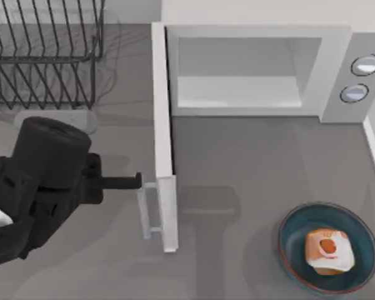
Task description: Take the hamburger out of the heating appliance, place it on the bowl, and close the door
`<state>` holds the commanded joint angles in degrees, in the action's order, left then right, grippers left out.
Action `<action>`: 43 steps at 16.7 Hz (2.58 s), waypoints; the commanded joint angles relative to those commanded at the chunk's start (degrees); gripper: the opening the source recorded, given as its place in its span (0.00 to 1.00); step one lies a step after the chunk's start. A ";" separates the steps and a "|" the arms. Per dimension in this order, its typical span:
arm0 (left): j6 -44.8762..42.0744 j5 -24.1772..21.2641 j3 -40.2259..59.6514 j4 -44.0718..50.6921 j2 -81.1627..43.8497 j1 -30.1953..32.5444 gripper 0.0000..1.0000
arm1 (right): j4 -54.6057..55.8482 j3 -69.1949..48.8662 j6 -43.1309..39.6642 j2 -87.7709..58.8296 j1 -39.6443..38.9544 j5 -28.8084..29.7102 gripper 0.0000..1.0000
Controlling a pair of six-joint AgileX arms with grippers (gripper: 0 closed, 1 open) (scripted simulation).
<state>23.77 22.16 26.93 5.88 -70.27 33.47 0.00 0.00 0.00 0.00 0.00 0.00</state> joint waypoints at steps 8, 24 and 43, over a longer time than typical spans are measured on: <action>2.25 1.33 5.93 0.13 0.03 5.53 0.00 | 0.00 0.00 0.00 0.00 0.00 0.00 1.00; 16.19 12.63 22.81 4.54 -19.94 22.75 0.00 | 0.00 0.00 0.00 0.00 0.00 0.00 1.00; 27.32 18.92 56.13 18.54 -45.20 33.75 0.00 | 0.00 0.00 0.00 0.00 0.00 0.00 1.00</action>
<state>51.09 41.07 83.06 24.42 -115.47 67.22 0.00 0.00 0.00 0.00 0.00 0.00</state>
